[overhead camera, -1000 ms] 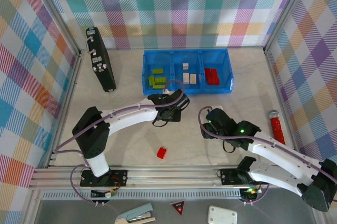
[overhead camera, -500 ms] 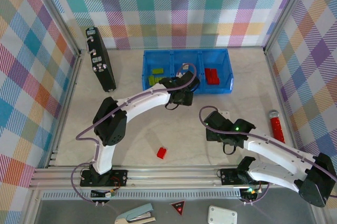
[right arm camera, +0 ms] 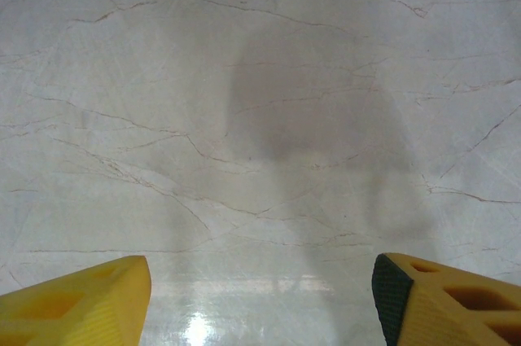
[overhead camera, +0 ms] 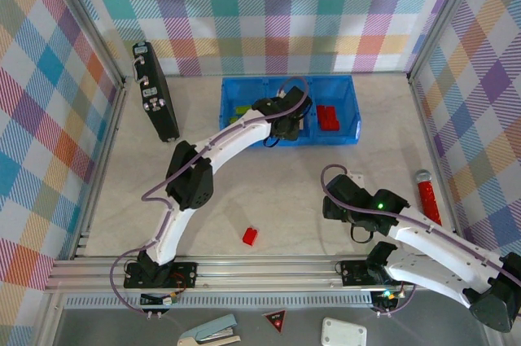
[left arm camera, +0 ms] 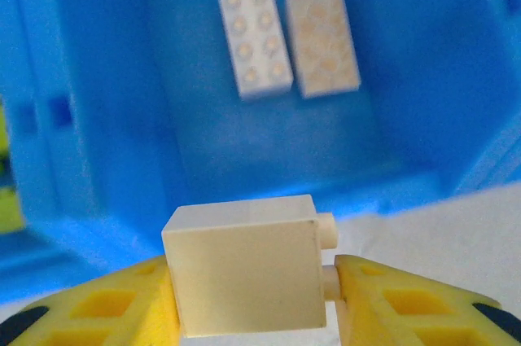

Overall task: Sort the legos into containers by color
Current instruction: Place the lego in the container.

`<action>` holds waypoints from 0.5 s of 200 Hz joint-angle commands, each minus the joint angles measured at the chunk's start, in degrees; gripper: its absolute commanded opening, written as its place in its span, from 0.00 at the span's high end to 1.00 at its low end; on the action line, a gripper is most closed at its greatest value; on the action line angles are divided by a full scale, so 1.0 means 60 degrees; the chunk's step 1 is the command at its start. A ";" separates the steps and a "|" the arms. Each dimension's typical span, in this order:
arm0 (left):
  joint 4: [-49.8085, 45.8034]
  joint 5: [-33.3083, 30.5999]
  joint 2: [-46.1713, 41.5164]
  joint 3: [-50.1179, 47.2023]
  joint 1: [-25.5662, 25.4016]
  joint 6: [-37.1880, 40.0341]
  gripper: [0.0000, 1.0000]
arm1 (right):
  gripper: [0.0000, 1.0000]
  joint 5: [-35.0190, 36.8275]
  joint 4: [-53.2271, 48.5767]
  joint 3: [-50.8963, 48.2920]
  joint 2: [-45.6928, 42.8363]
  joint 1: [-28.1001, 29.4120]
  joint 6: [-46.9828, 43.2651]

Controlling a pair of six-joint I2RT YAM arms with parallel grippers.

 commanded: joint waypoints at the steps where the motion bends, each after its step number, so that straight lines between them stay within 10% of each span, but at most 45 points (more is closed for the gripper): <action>1: -0.0119 -0.0802 0.0573 0.0810 0.0161 0.0313 0.51 | 0.27 -0.0139 -0.0290 0.0045 -0.0060 0.0001 0.0115; 100: 0.1033 -0.1706 0.1118 0.0977 0.0241 0.0714 0.51 | 0.27 -0.0168 -0.0243 -0.0020 -0.0283 0.0001 0.0078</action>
